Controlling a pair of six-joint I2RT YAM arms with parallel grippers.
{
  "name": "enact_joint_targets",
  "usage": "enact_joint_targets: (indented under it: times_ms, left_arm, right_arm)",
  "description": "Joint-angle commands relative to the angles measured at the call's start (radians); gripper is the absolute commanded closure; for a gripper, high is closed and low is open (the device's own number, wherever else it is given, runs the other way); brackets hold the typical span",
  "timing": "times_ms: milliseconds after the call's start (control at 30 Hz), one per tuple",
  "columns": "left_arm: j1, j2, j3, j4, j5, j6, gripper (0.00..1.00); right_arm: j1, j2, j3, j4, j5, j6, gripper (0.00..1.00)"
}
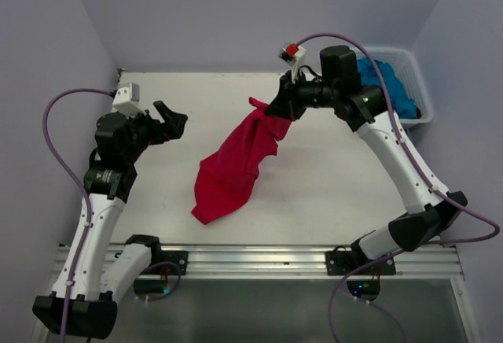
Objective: Fold and stack the t-shirts
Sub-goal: Move the tshirt to the center of the board, then flatten out the tshirt
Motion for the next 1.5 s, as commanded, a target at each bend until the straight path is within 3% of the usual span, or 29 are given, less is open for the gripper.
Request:
enact_joint_targets:
  times_ms: [0,300,400,467,533,567,600,867,967,1067,1200,1400,1467]
  left_arm:
    - [-0.004,-0.006,0.037,-0.001,-0.01,0.015,0.0]
    - [-0.004,0.004,0.034,0.019,0.007,-0.005,0.0]
    - [-0.004,0.0,0.032,0.02,0.005,-0.007,0.0]
    - [-0.004,-0.001,0.034,0.02,0.005,-0.005,0.0]
    - [-0.004,-0.003,0.037,0.017,0.002,-0.004,0.0]
    - [-0.004,-0.006,0.037,0.016,0.001,-0.002,0.0]
    - [-0.004,-0.007,0.036,0.014,0.004,0.001,0.0]
    - [-0.004,0.016,-0.02,0.077,0.151,0.05,0.0]
    - [-0.004,0.062,-0.026,0.072,0.197,0.073,0.0]
    - [-0.009,0.125,-0.032,0.054,0.177,0.102,0.0]
    - [-0.064,0.261,0.0,-0.018,-0.028,0.133,0.0]
    - [-0.136,0.497,0.092,-0.024,-0.165,0.208,0.04]
    - [-0.159,0.568,0.153,-0.056,-0.171,0.223,0.09]
  right_arm:
    - [0.002,0.017,0.032,-0.078,0.194,-0.067,1.0]
    - [0.081,0.277,0.138,-0.13,-0.216,-0.182,1.0]
    - [0.161,0.409,0.24,-0.151,-0.216,-0.201,1.0]
    - [0.201,0.506,0.355,-0.19,-0.108,-0.192,1.0]
    - [0.252,0.558,0.432,-0.255,-0.039,-0.208,0.26]
    - [0.265,0.577,0.458,-0.268,0.0,-0.21,0.05]
    - [0.282,0.568,0.465,-0.265,0.071,-0.207,0.01]
    - [0.284,0.306,0.158,-0.028,0.342,-0.103,0.01]
    - [0.285,0.168,0.043,0.074,0.598,-0.014,0.01]
    - [0.284,0.091,0.031,0.039,0.796,0.014,0.01]
    - [0.284,0.014,-0.012,0.017,0.838,0.031,0.01]
    - [0.285,-0.061,-0.08,0.023,0.831,0.041,0.01]
    - [0.285,-0.072,-0.092,0.019,0.836,0.041,0.01]
